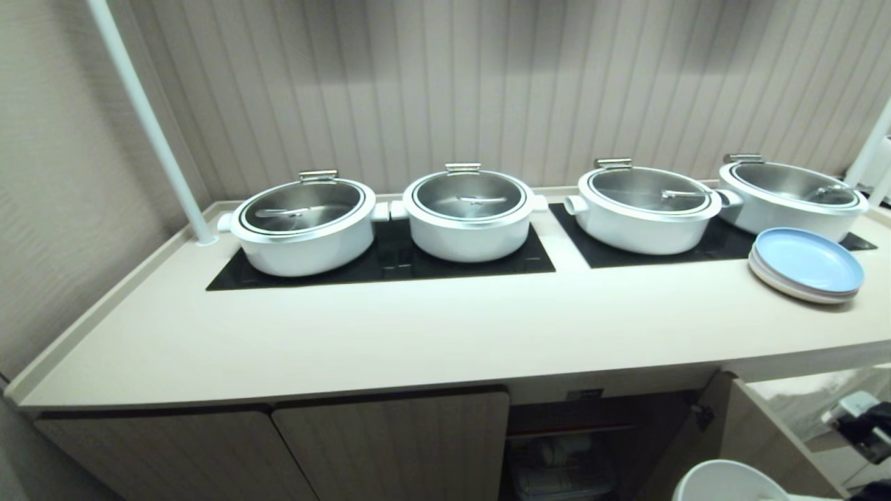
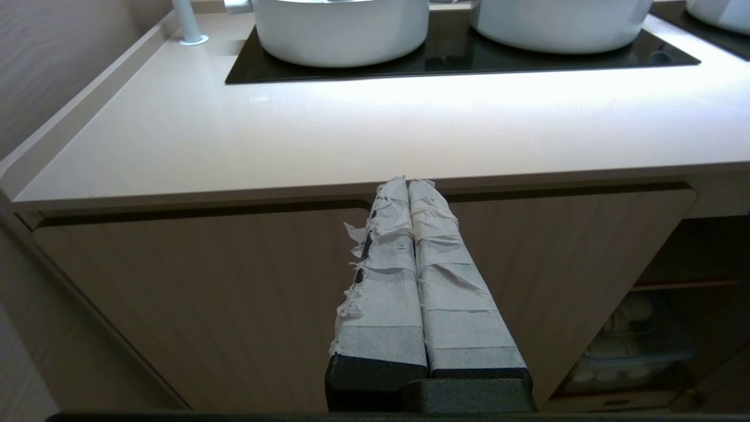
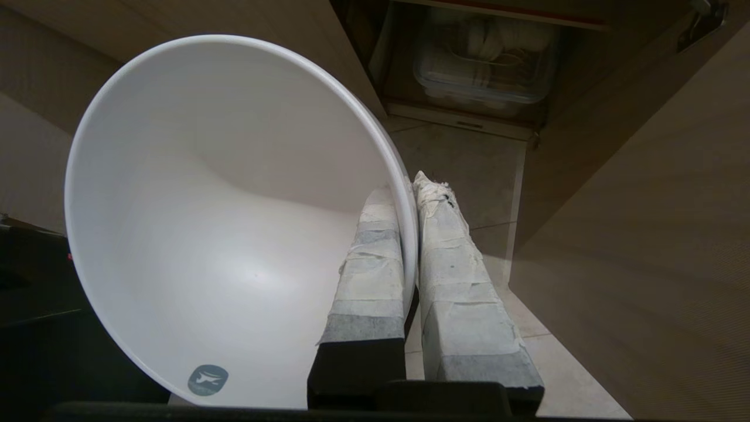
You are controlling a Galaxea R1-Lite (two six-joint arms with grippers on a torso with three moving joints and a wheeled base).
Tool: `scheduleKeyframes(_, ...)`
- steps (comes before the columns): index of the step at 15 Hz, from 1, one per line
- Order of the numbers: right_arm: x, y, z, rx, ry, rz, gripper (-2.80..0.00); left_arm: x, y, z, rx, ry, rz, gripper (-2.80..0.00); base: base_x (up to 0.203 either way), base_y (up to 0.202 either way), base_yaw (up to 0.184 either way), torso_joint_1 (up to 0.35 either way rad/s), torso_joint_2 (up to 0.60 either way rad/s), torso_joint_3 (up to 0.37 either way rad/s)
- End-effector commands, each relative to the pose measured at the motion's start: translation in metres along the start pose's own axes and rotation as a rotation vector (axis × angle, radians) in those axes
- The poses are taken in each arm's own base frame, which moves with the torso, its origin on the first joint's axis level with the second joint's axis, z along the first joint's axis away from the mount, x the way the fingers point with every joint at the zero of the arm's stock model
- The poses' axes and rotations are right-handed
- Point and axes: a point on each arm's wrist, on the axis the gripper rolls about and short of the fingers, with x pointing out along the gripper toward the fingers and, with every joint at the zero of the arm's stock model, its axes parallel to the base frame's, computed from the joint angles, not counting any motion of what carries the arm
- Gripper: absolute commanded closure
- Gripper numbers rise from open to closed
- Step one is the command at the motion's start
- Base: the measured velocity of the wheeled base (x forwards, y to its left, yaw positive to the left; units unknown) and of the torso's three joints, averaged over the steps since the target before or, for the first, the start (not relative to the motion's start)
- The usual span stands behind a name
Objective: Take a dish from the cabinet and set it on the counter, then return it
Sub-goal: Place it on the table
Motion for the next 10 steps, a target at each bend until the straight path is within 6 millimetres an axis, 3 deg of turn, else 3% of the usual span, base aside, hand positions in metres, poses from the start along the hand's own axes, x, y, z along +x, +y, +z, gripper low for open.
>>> scheduleKeyframes(1,-0.0008,0.0000,-0.0002,0.001,-0.005,0.001,0.00,0.0000,0.0000,0.0001,-0.001,-0.001,0.000,0.00,0.000,0.000,0.000,0.099,-0.19,-0.099)
scheduleKeyframes(10,-0.0021,0.0000,-0.0014,0.006,-0.009,0.002,0.00,0.0000,0.0000,0.0001,-0.001,-0.001,0.000,0.00,0.000,0.000,0.000,0.081,-0.16,-0.077)
